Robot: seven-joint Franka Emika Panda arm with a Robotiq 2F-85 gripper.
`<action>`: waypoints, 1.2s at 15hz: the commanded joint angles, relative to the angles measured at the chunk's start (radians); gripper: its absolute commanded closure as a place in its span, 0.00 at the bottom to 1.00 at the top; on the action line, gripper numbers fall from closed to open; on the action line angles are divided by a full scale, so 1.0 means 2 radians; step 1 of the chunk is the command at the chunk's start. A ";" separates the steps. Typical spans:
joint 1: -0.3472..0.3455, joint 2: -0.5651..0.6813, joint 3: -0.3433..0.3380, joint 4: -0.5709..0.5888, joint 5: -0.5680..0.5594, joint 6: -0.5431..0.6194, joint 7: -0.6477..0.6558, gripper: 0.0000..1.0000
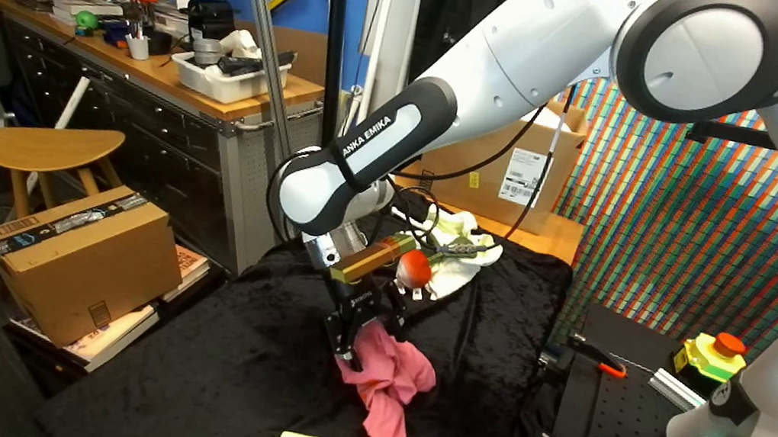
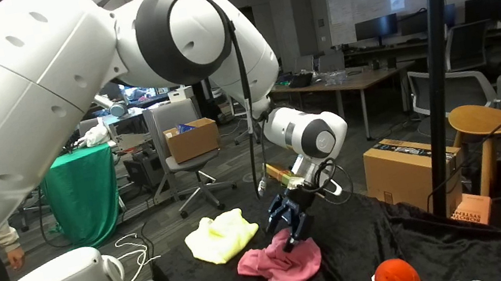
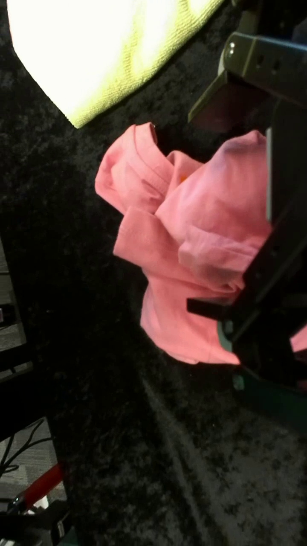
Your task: Pick up the clothes and fruit plush toy and put them in one place
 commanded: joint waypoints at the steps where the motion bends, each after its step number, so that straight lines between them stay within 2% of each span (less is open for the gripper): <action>1: -0.007 0.012 0.004 0.018 0.012 -0.025 -0.016 0.00; 4: -0.005 0.015 0.004 0.021 0.010 -0.027 -0.023 0.01; 5: -0.005 0.018 0.004 0.022 0.009 -0.024 -0.025 0.23; 7: -0.005 0.020 0.004 0.024 0.010 -0.025 -0.027 0.30; 13: -0.011 0.017 0.001 0.022 0.011 -0.020 -0.031 0.79; 15: -0.019 0.006 -0.001 0.012 0.012 -0.010 -0.038 0.90; 18: -0.033 -0.020 -0.008 -0.010 0.016 0.020 -0.040 0.97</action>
